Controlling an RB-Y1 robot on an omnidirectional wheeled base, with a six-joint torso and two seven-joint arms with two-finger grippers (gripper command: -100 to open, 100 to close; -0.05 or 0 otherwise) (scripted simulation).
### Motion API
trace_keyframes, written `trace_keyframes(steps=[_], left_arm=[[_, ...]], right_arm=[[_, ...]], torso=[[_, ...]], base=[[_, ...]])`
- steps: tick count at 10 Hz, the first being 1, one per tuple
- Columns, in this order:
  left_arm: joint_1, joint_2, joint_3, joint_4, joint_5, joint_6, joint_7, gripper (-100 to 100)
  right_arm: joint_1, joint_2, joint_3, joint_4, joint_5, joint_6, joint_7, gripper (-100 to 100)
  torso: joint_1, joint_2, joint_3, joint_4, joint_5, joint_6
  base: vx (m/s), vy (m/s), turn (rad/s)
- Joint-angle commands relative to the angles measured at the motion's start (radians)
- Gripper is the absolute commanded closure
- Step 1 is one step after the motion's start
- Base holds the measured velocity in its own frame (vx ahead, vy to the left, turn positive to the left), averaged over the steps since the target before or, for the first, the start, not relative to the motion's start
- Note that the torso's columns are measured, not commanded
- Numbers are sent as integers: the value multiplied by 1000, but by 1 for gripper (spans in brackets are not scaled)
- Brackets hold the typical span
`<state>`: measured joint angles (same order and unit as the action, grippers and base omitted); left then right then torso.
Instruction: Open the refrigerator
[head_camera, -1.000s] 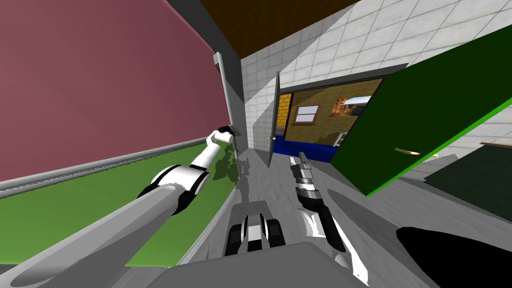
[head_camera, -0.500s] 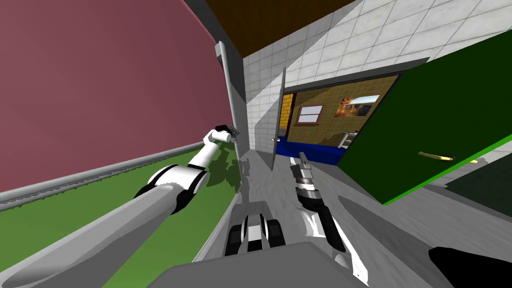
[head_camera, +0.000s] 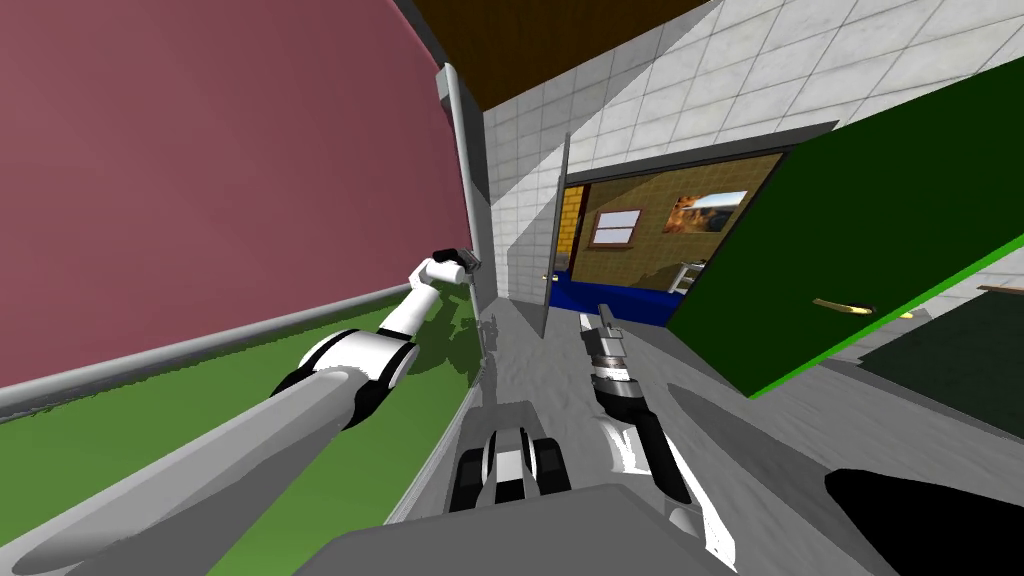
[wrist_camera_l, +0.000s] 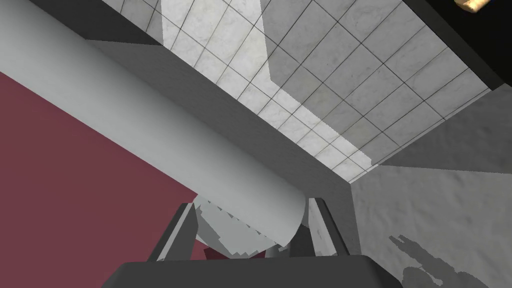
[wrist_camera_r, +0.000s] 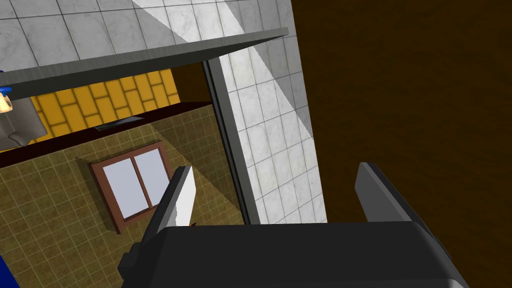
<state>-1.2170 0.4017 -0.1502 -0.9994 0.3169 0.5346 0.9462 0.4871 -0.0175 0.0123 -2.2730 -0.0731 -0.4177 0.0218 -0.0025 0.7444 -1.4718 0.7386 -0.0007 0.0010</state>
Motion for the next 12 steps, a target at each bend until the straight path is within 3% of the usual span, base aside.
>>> trace_keyframes(steps=[1, 7, 8, 9, 10, 12], left_arm=[[-15, -45, -27, -5, 9, 4, 3, 100], [-34, -133, -96, -59, 61, 24, 2, 100], [-42, -121, -88, -33, 61, 18, 0, 100], [-46, -154, -119, -55, 83, 23, 3, 100], [-46, -154, -119, -55, 83, 23, 3, 100], [-46, -154, -119, -55, 83, 23, 3, 100]], right_arm=[[0, 0, 0, 0, 0, 0, 0, 0], [0, 0, 0, 0, 0, 0, 0, 0], [0, 0, 0, 0, 0, 0, 0, 0], [0, 0, 0, 0, 0, 0, 0, 0], [0, 0, 0, 0, 0, 0, 0, 0], [0, 0, 0, 0, 0, 0, 0, 0]], torso=[[2, -1, -1, 1, 0, -1], [0, -5, -3, -1, 0, 0], [-1, -6, -4, 1, -1, 3], [0, -9, -5, 1, 0, -2], [2, -6, -4, -3, -1, 3], [1, -7, -4, -1, 0, -3]], base=[[-199, 39, -102], [-226, 26, -110], [-93, 18, -42], [-146, 90, -98], [-201, 96, -114], [-66, 12, -13]])
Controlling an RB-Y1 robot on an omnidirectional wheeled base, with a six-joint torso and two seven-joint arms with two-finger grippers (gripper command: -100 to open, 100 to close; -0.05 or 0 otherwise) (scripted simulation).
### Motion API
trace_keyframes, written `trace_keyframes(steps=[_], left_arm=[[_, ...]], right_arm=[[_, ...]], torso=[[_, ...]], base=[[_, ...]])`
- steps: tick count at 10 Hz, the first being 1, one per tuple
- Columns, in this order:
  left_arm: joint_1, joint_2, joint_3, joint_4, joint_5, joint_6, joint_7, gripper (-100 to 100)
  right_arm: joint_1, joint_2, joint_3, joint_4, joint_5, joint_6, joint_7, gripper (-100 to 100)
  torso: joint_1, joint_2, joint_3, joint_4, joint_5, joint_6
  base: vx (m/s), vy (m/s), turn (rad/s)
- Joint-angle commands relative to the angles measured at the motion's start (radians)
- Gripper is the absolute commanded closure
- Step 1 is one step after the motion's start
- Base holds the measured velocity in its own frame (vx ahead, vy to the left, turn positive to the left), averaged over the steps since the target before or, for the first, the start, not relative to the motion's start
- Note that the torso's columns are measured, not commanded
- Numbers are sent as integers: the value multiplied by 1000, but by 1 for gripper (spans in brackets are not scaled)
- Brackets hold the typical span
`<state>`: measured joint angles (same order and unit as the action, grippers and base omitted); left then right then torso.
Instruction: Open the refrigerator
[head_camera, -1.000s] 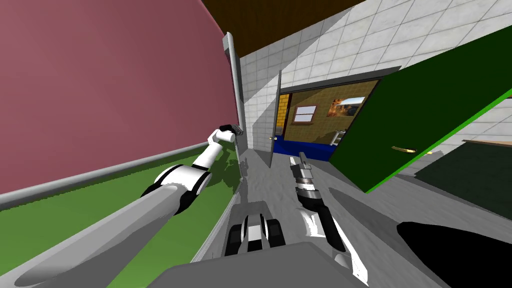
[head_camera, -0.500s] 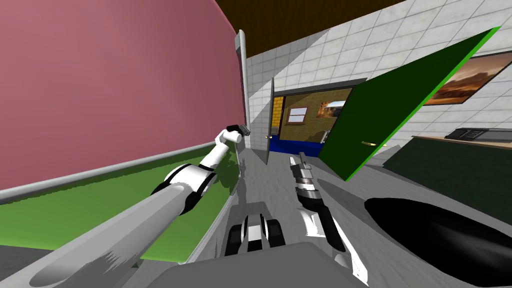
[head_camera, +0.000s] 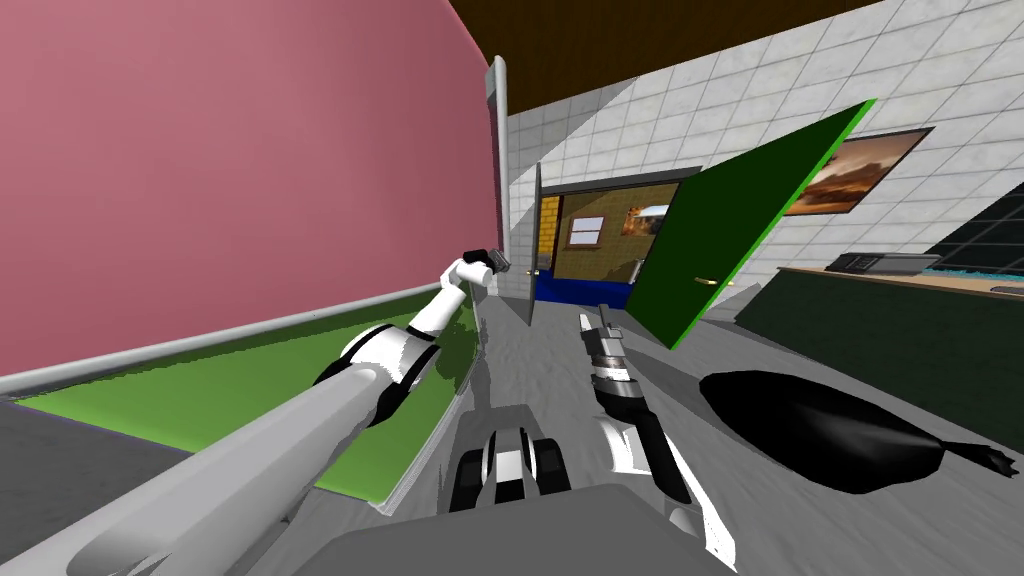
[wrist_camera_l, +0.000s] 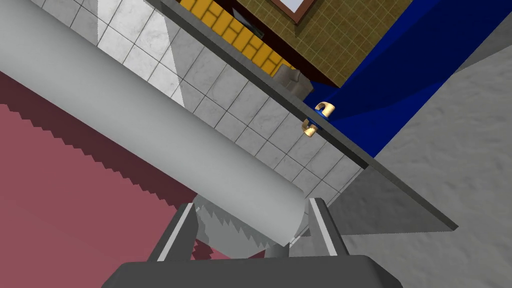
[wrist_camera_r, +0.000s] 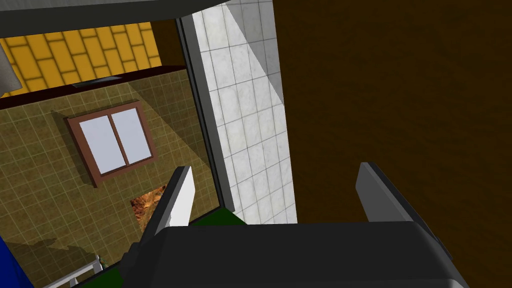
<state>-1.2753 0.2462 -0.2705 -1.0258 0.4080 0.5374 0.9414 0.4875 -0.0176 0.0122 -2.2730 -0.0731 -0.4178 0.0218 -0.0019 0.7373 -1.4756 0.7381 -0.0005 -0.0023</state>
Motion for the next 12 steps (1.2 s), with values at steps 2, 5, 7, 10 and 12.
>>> trace_keyframes(steps=[2, 5, 7, 10, 12], left_arm=[[6, -41, -42, -65, 20, 25, 13, 100], [0, -85, -86, -102, 48, 30, 18, 100], [-2, -99, -100, -115, 58, 32, 20, 100], [-14, -139, -154, -157, 89, 34, 41, 100], [-19, -165, -192, -194, 108, 39, 55, 100]], right_arm=[[0, 0, 0, 0, 0, 0, 0, 0], [0, 0, 0, 0, 0, 0, 0, 0], [0, 0, 0, 0, 0, 0, 0, 0], [0, 0, 0, 0, 0, 0, 0, 0], [0, 0, 0, 0, 0, 0, 0, 0]], torso=[[3, 6, 3, 0, 0, 5], [1, 1, 1, -2, 0, 1], [1, 0, 0, 0, -1, 4], [3, 3, 1, -2, -1, 6], [5, 6, 3, 0, 1, 2]], base=[[-208, 91, -109], [-246, 81, -103], [-179, 83, -76], [-150, 100, -59], [-225, 196, -90]])
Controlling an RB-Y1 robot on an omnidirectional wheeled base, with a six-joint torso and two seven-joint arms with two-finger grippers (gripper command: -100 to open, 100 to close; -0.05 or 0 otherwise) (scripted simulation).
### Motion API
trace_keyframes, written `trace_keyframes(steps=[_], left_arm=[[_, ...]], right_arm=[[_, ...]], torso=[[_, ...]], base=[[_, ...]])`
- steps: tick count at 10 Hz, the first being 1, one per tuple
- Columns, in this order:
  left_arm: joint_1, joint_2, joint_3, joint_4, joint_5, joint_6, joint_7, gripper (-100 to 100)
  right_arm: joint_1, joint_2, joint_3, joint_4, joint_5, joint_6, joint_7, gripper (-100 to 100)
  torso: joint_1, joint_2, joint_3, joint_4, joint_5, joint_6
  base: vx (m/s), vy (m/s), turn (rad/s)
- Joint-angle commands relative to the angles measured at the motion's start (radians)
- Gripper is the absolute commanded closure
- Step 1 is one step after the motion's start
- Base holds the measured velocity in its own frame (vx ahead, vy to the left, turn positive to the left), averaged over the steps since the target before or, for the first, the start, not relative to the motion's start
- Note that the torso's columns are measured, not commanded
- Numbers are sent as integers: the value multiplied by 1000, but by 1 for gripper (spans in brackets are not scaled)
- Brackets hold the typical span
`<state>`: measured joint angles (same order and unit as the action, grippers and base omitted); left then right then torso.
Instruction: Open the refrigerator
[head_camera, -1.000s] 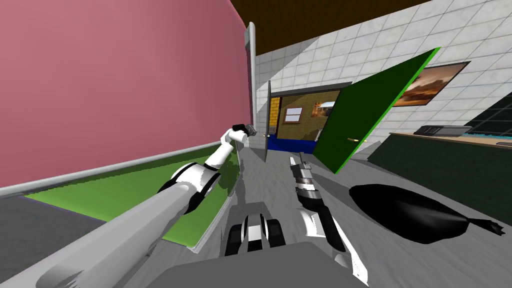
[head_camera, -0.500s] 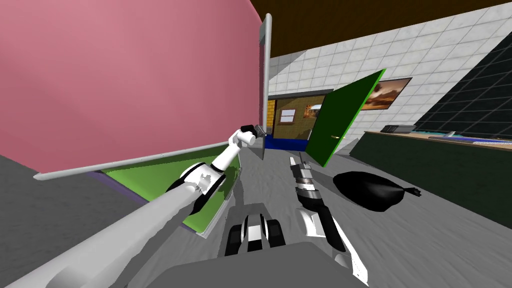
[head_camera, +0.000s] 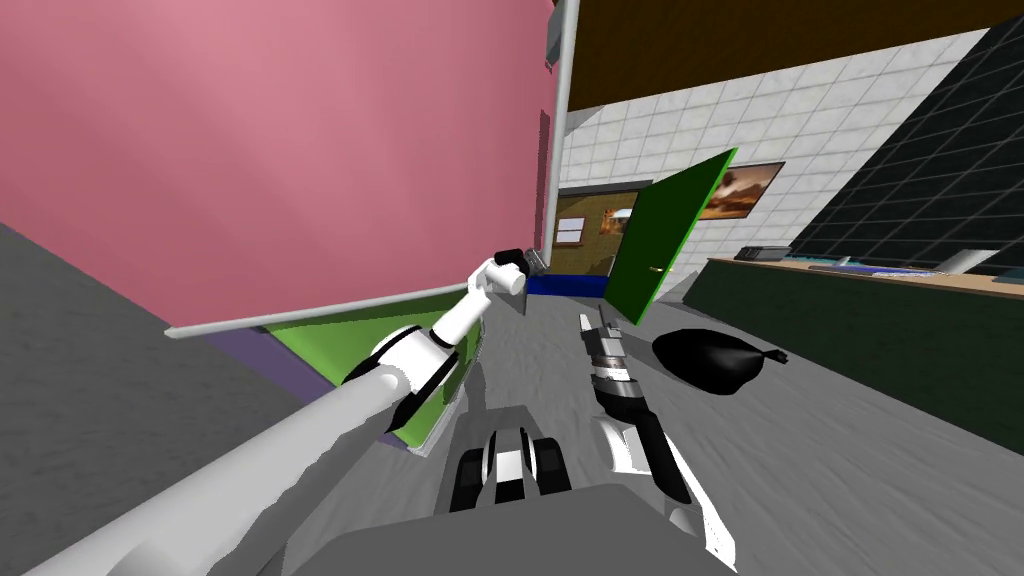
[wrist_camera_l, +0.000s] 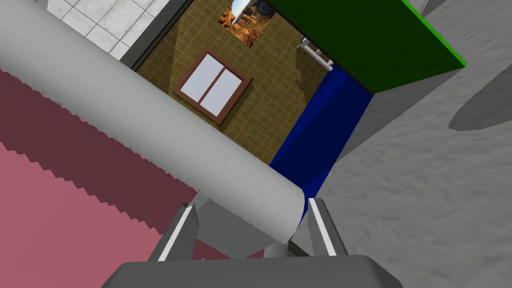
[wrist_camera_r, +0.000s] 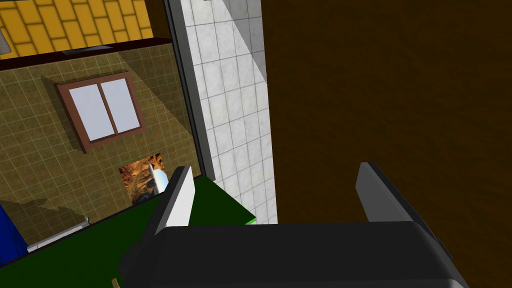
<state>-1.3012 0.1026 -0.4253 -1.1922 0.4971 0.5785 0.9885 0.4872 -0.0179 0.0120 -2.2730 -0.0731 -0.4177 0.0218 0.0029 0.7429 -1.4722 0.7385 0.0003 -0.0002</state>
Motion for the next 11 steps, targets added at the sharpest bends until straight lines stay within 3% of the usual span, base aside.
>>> trace_keyframes(steps=[1, 5, 6, 7, 10, 11], left_arm=[[4, -34, -56, -45, 29, -1, 14, 100], [-5, -86, -131, -118, 68, 8, 42, 100], [11, -74, -118, -137, 50, 23, 46, 100], [7, -39, -118, -138, 55, 27, 50, -100], [-4, 16, -107, -135, 63, 42, 65, -100], [-10, 19, -99, -132, 68, 52, 74, -100]], right_arm=[[0, 0, 0, 0, 0, 0, 0, 0], [0, 0, 0, 0, 0, 0, 0, 0], [0, 0, 0, 0, 0, 0, 0, 0], [0, 0, 0, 0, 0, 0, 0, 0], [1, 0, 0, 0, 0, 0, 0, 0], [1, 0, 0, 0, 0, 0, 0, 0]], torso=[[-1, -2, -2, -1, 1, -1], [-2, -6, -5, -1, 0, 0], [-2, -6, -4, -1, 0, 0], [-5, -10, -7, -2, -1, 0], [-4, -9, -7, -2, -1, 0], [-4, -9, -6, -2, 0, 0]], base=[[-226, 115, -39], [-188, 104, -40], [-75, 46, -22], [0, 0, 0], [62, -17, 17], [143, -39, 36]])
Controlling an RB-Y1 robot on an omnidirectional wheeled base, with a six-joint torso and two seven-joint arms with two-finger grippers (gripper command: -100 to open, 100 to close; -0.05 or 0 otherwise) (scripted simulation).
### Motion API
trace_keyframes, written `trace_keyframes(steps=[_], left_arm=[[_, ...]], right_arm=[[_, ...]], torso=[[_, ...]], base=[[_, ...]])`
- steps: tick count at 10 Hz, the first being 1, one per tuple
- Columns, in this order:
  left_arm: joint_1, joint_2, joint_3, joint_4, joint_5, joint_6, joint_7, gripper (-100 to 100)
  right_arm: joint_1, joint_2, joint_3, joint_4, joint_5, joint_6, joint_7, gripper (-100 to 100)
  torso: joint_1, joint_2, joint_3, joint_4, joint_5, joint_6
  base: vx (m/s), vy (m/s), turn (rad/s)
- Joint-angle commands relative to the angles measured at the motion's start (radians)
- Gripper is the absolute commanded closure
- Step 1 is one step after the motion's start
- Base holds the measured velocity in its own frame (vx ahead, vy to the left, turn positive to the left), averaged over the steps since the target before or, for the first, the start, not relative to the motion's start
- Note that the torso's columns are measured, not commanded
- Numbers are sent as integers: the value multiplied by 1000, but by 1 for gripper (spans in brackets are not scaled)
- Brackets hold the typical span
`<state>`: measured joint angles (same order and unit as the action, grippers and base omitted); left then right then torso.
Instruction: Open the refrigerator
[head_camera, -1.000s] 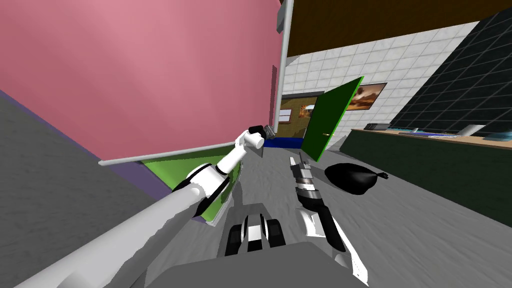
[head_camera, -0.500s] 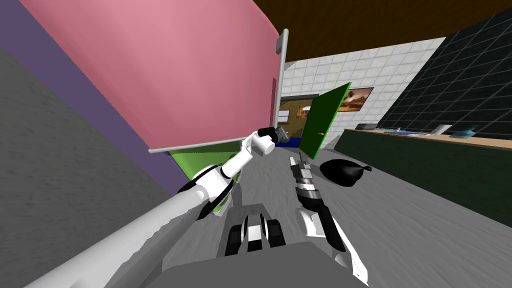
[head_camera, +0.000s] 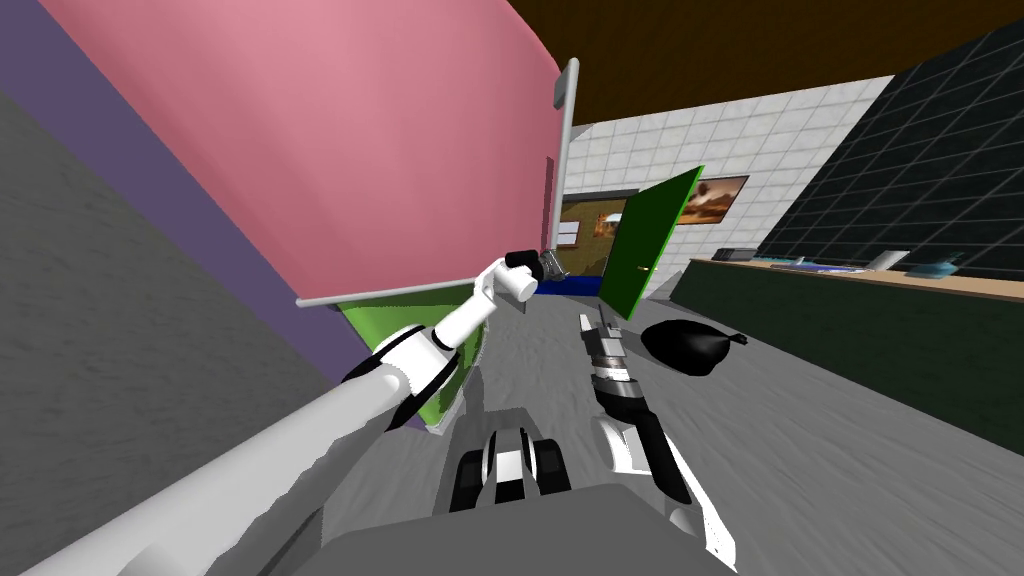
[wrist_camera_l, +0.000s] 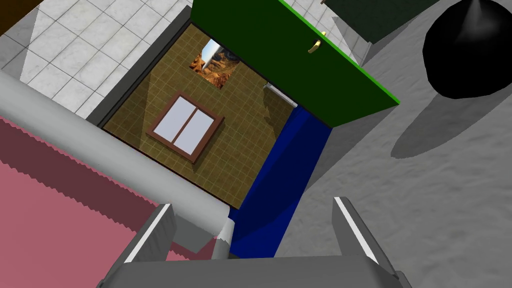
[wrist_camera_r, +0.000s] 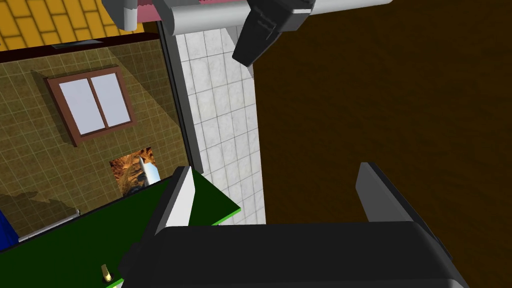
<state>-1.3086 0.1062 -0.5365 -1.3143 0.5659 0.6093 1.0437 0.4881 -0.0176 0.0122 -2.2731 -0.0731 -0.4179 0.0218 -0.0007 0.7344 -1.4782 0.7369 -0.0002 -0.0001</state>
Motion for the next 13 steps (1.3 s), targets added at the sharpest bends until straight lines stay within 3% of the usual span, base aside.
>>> trace_keyframes(steps=[1, 6, 8, 9, 13], left_arm=[[-8, 7, 20, -6, 4, 30, 28, -100], [-36, -1, 65, 16, 29, 81, 74, -100], [-34, 2, 60, 14, 27, 76, 69, -100], [-34, 2, 60, 13, 27, 76, 69, 100], [-57, -38, 2, -60, 69, 92, 103, 100]], right_arm=[[0, 0, 0, 0, 0, 0, 0, 0], [0, 0, 0, 0, 0, 0, 0, 0], [0, 0, 0, 0, 0, 0, 0, 0], [0, 0, 0, 0, 0, 0, 0, 0], [-1, 0, 0, 0, 0, 0, 0, 0]], torso=[[0, 1, 0, 0, 0, 0], [1, 5, 3, 1, 0, 0], [1, 8, 5, 2, 0, 0], [3, 10, 6, 3, 1, 0], [-2, 7, 5, 2, -1, 1]], base=[[168, -50, 41], [179, -49, 40], [50, -28, 6], [8, -4, -1], [-144, 92, -63]])
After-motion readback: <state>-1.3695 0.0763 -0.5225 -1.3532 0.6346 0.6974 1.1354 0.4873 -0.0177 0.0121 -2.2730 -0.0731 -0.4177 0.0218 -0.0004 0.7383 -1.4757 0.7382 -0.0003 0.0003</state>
